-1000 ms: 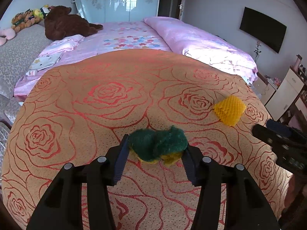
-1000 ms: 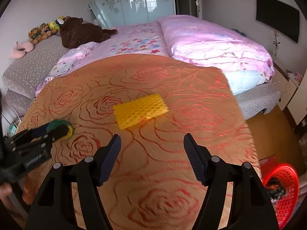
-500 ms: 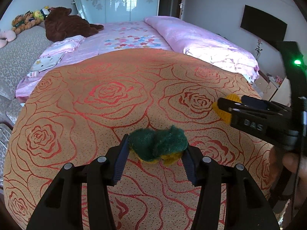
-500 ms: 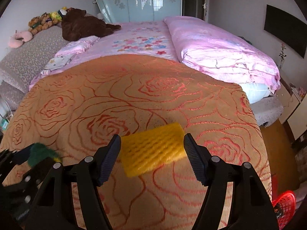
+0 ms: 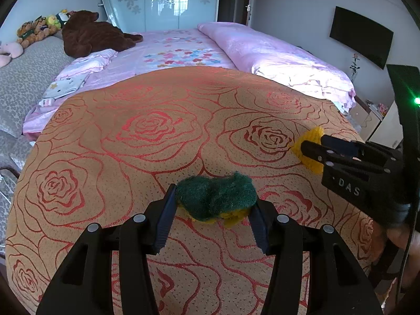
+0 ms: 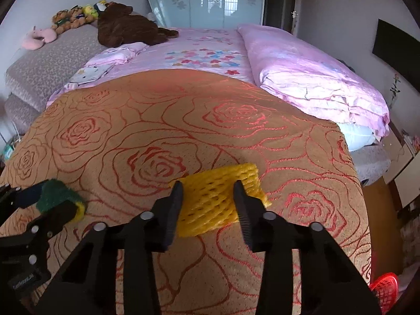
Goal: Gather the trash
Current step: 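Grasp the yellow foam mesh sleeve with the right tool while the left tool holds the sponge, then carry the green sponge and yellow mesh sleeve over the red wastebasket with both tools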
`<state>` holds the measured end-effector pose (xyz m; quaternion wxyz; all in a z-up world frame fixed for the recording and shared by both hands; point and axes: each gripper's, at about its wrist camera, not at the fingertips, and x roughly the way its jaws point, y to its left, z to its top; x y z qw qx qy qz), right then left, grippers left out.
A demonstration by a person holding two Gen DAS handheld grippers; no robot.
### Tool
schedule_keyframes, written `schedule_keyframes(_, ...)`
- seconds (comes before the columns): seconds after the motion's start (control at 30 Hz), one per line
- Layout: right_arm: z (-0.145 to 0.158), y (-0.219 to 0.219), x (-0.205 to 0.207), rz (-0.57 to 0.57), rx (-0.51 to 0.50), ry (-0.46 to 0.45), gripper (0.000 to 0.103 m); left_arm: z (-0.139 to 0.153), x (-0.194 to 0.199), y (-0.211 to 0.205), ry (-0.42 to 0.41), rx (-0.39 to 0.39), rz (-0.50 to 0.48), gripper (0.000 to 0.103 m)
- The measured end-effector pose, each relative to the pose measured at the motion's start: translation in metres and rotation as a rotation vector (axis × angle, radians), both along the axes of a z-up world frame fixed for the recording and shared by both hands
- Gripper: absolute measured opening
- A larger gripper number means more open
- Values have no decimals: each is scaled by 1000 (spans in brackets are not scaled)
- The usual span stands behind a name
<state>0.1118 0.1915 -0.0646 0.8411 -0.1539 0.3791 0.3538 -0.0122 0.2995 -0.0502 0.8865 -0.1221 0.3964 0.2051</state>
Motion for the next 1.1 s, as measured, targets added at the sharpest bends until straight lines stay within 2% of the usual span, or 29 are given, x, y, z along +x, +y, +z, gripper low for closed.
schedule_keyframes(0.67, 3, -75, -49, -1, 118, 98, 23, 13, -15, -18, -29, -3, -22, 49)
schedule_keyframes(1.1, 25, -111, -58, -45, 177, 63, 21, 27, -13, -46, -48, 30, -78, 49)
